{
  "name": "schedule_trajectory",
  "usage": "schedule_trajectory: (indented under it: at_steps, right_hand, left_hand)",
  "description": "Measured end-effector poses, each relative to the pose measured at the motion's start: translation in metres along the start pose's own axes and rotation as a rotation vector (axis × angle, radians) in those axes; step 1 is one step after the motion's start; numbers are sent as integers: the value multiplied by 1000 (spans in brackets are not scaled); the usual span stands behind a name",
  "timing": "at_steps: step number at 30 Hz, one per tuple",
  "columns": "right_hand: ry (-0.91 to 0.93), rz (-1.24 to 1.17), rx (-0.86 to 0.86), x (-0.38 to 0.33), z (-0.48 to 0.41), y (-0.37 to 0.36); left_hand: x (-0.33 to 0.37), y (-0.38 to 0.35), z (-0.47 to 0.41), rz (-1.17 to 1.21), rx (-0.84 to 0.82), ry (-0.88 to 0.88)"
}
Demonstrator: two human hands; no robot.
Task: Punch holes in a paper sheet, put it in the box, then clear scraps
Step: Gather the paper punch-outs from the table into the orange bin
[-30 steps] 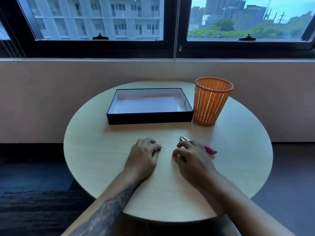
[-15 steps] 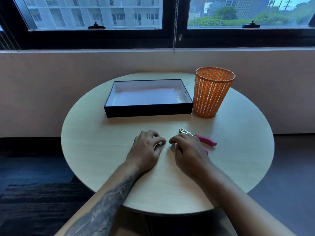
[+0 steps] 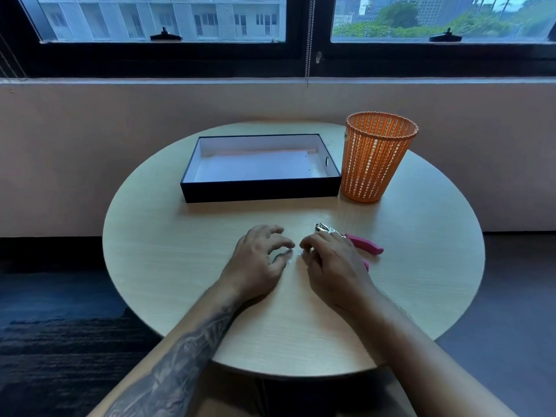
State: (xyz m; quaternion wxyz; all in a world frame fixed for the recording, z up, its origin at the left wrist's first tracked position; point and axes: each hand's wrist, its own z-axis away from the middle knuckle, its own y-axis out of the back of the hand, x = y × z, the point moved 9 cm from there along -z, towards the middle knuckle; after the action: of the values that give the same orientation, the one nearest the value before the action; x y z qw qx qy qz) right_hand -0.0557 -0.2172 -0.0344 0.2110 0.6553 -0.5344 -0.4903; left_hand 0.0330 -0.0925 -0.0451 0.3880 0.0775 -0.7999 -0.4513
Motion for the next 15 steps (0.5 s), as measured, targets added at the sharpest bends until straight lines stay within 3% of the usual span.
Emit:
schedule_trajectory:
  at_steps: [4, 11, 15]
  right_hand:
    - [-6, 23, 0, 0, -1, -1]
    - [49, 105, -95, -10, -4, -7]
    - [26, -5, -60, -5, -2, -3]
  left_hand:
    - [-7, 11, 1, 161, 109, 69]
    - [-2, 5, 1, 10, 82, 9]
    - [1, 7, 3, 38, 67, -13]
